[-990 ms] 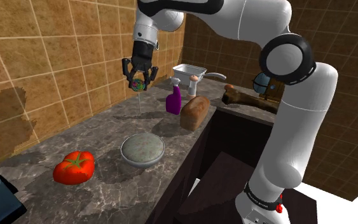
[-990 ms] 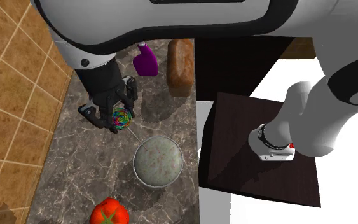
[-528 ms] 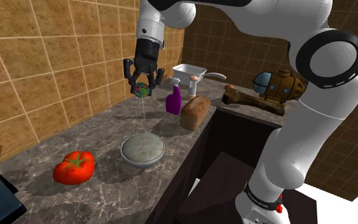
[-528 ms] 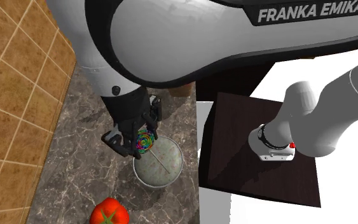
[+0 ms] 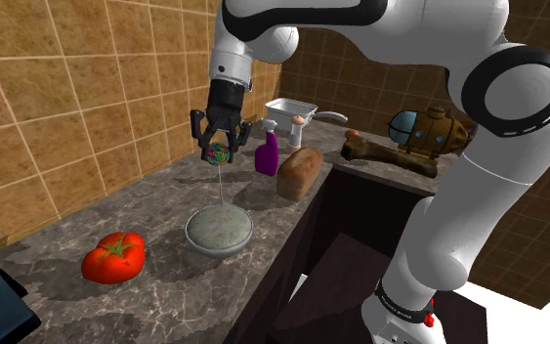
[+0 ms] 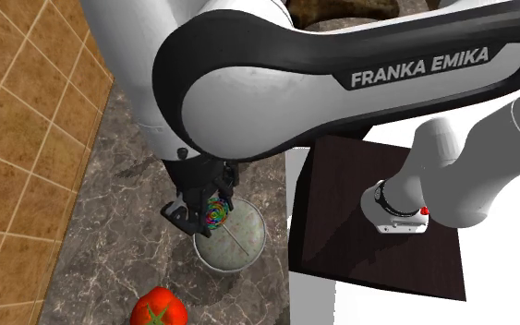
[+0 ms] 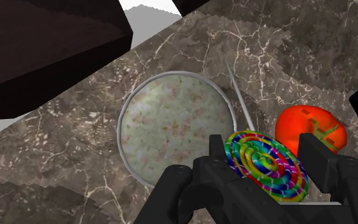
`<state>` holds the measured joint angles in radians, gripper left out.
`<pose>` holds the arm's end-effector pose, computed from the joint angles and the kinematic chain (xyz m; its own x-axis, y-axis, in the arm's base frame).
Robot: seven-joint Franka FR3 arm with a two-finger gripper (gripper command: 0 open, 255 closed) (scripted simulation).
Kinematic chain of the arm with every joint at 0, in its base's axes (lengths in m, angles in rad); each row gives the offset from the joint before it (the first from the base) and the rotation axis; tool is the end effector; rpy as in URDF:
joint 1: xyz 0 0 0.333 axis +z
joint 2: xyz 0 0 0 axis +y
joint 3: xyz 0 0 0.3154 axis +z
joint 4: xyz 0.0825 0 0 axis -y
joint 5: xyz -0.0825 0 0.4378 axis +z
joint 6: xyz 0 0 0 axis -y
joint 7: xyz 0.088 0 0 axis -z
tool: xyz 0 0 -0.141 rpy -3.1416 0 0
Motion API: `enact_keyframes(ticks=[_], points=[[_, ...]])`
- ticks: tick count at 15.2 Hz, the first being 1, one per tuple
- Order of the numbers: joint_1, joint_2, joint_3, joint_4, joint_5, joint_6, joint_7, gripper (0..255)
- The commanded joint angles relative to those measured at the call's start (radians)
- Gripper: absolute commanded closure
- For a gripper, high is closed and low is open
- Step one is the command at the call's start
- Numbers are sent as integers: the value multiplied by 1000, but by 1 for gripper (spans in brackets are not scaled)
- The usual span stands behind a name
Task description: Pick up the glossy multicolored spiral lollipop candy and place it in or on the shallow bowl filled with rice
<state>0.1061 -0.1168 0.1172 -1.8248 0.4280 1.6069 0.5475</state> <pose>0.5382 0.1833 0.5396 0.9073 -0.2976 -0.2970 -0.3818 -0.8789 -0.2859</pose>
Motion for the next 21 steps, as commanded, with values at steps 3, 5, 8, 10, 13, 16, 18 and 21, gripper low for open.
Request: enact_keyframes(ticks=[3,5,8,10,13,16,18,21], points=[[1,-7,3,-61,3,51,-19,255],[2,-7,4,-87,4,76,-29,255],[3,-5,6,-124,7,112,-42,255],[4,-3,7,-148,9,136,-51,255],[5,0,8,-174,11,164,-62,255],[5,0,8,-174,11,164,-62,255],[5,0,8,-174,11,164,-62,255],[5,0,8,-173,11,163,-62,0]])
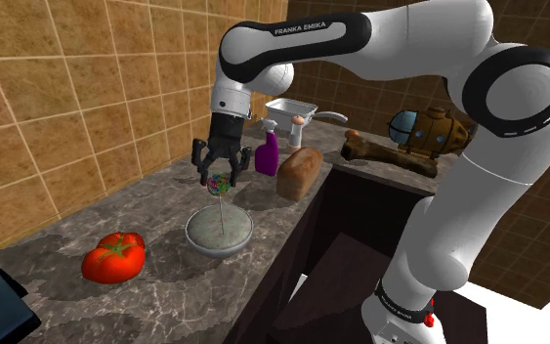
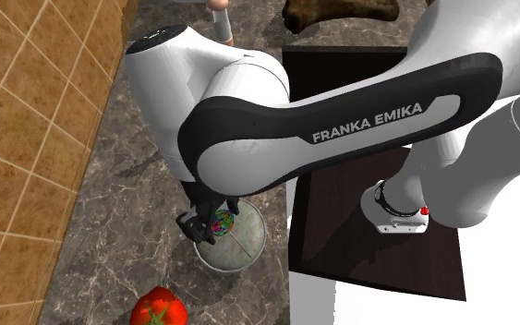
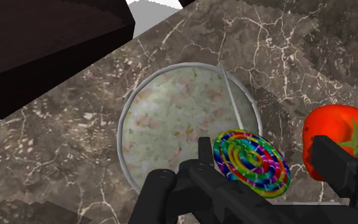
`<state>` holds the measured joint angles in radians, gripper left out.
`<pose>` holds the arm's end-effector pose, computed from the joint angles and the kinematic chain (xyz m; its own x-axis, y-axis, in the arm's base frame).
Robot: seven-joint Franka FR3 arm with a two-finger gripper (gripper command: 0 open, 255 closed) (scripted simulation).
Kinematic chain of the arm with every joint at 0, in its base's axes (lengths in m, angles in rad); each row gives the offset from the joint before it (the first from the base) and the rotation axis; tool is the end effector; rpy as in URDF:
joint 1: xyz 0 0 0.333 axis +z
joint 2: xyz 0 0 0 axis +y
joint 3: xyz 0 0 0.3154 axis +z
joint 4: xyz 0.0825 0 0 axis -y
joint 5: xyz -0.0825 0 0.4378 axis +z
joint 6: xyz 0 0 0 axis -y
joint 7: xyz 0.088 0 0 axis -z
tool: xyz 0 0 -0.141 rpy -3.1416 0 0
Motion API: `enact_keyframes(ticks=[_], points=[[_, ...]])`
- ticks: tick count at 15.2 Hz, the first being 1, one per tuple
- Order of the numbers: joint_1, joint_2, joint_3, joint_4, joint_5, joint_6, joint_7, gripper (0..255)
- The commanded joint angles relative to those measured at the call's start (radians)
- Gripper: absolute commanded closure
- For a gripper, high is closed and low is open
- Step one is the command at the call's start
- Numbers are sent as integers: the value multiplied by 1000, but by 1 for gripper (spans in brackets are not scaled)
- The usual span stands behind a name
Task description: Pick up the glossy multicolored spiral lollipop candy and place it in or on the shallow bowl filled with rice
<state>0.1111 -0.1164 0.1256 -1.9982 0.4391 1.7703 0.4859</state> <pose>0.5347 0.1832 0.4601 0.9074 -0.2978 -0.2967 -0.3819 -0.8788 -0.2859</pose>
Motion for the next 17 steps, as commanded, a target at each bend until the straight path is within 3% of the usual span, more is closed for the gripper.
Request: enact_keyframes(ticks=[1,5,9,17], points=[[0,0,0,0,0,0,0,0],[0,0,0,0,0,0,0,0],[-20,8,-26,124,-16,-123,9,0],[-20,8,-26,124,-16,-123,9,0]])
